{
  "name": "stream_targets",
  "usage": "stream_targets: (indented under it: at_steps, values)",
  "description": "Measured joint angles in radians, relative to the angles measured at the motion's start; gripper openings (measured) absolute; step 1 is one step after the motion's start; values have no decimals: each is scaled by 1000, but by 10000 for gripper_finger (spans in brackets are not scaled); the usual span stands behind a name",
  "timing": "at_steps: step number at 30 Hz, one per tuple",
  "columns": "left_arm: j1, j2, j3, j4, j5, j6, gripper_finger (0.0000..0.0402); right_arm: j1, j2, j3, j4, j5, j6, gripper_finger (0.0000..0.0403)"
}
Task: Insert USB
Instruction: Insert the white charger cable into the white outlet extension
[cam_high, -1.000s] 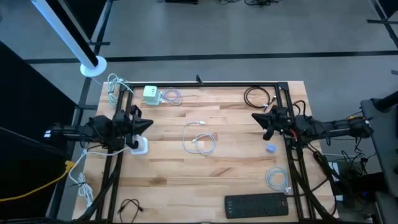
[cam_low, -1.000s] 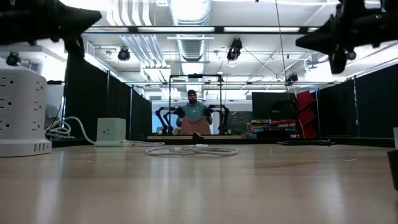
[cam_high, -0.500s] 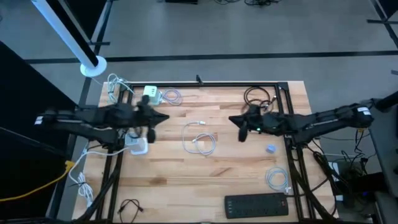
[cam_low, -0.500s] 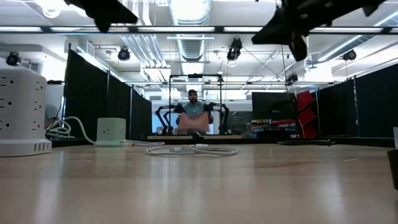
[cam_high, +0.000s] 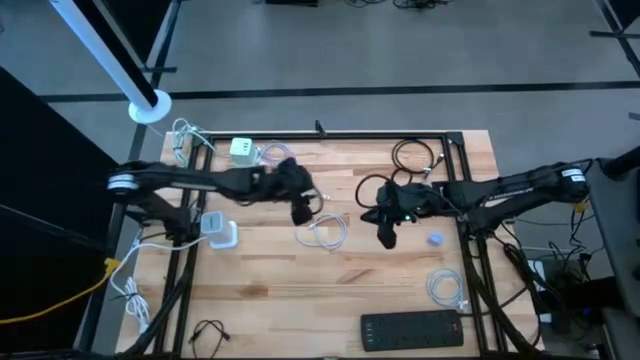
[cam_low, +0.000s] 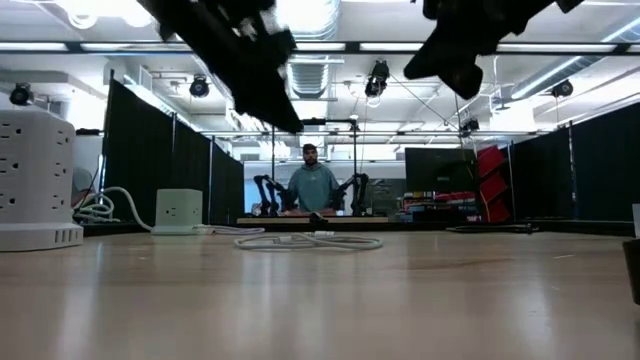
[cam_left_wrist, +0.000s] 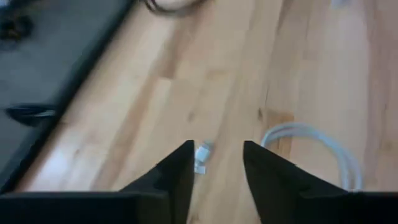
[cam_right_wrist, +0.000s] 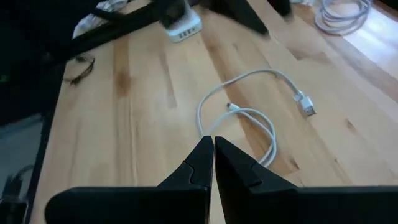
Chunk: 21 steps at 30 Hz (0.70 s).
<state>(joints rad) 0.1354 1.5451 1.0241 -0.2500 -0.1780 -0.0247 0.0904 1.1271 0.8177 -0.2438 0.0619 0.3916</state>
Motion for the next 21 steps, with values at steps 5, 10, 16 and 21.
stream_targets:
  at_steps: [5,10,16,21]
  values:
    - [44,147,38,-2,145,35,190,30,-18,26,-148,-2,-37,18]
    - [59,233,61,4,162,95,217,64,-27,27,-204,-2,-36,79]
    - [109,311,88,18,161,91,220,89,-26,26,-221,11,-32,138]
    - [150,362,122,20,161,91,199,89,-26,25,-222,18,-25,155]
